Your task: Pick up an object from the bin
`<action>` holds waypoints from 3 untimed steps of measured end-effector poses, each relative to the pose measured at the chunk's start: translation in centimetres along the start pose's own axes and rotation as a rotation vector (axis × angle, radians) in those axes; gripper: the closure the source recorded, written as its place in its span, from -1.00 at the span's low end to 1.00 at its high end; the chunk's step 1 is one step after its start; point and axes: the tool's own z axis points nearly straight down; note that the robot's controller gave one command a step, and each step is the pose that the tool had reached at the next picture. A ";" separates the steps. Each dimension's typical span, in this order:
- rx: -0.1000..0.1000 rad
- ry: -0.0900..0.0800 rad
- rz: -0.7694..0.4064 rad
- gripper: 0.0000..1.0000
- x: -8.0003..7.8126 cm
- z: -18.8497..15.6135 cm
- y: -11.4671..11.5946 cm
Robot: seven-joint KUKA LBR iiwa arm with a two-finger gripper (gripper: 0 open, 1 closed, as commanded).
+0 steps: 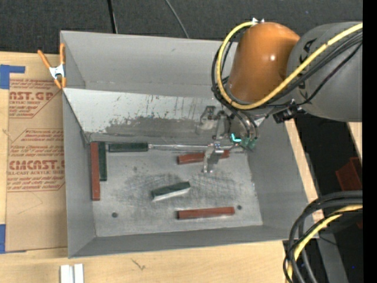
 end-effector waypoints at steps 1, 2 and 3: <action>0.000 -0.007 0.000 -1.00 -0.2 -0.4 0.0; 0.000 -0.012 -0.061 -1.00 0.1 6.0 -0.3; -0.001 -0.007 -0.027 1.00 -0.4 12.0 0.4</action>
Offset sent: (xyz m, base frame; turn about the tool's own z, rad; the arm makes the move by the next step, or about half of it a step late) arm -0.0066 -0.0060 -0.1172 -0.1103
